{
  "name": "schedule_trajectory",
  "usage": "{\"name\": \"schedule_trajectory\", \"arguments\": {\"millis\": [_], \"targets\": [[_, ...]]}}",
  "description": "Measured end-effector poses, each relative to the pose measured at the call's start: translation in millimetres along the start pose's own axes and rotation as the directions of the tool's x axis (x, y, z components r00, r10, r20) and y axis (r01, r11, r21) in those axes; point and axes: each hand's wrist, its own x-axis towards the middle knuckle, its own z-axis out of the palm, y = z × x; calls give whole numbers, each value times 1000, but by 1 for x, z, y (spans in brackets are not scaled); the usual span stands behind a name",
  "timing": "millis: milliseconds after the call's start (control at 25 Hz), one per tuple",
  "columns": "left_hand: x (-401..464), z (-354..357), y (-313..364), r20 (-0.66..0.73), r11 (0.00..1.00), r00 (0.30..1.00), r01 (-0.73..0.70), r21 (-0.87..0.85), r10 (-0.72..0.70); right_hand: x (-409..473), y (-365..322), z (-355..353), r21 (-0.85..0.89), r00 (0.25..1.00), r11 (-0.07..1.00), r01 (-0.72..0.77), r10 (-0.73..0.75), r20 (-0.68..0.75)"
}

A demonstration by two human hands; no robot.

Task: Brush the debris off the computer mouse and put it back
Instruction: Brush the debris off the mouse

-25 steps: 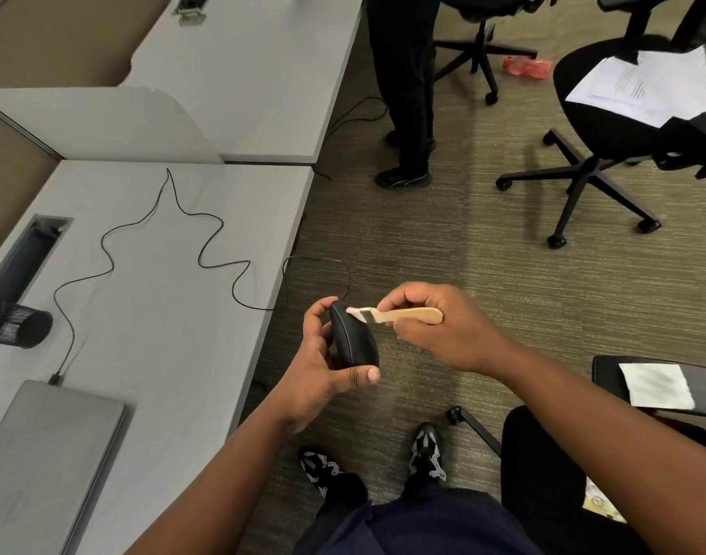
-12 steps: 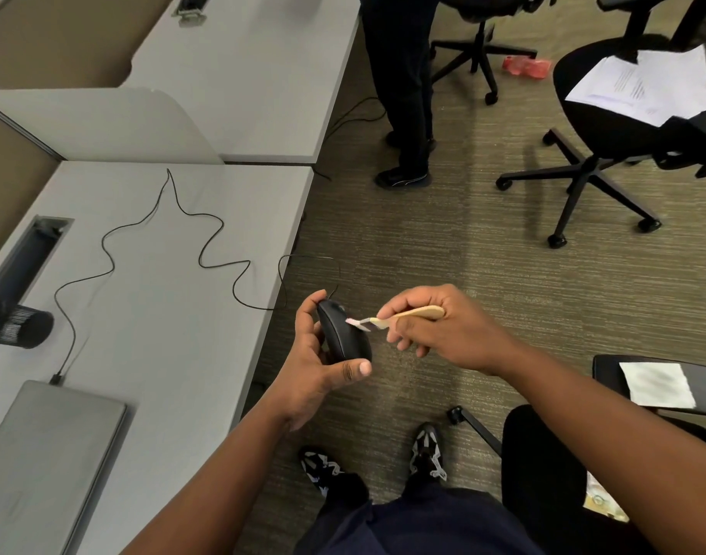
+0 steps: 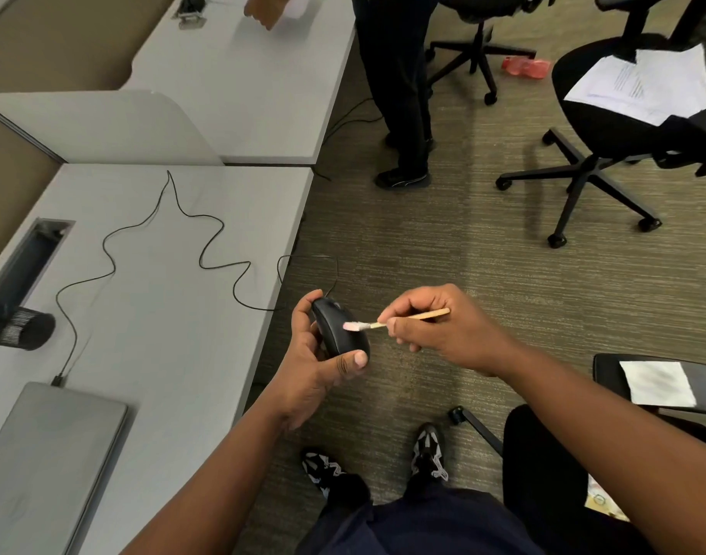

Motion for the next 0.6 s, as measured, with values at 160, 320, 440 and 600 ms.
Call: {"name": "schedule_trajectory", "arguments": {"millis": [160, 320, 440, 600], "targets": [[0, 2, 1, 3, 991, 1000, -5, -137, 6, -1, 1, -7, -120, 997, 990, -71, 75, 34], [0, 4, 4, -8, 966, 999, 29, -257, -32, -2, -2, -12, -52, 999, 998, -28, 27, -35], [1, 8, 5, -21, 954, 997, 61, -295, -70, -1, -2, -8, 45, 1000, 999, -2, 4, -27], [-1, 9, 6, -54, 944, 995, 58, -324, -79, -1, 1, -7, 2, 997, 998, -65, 64, 35]]}}
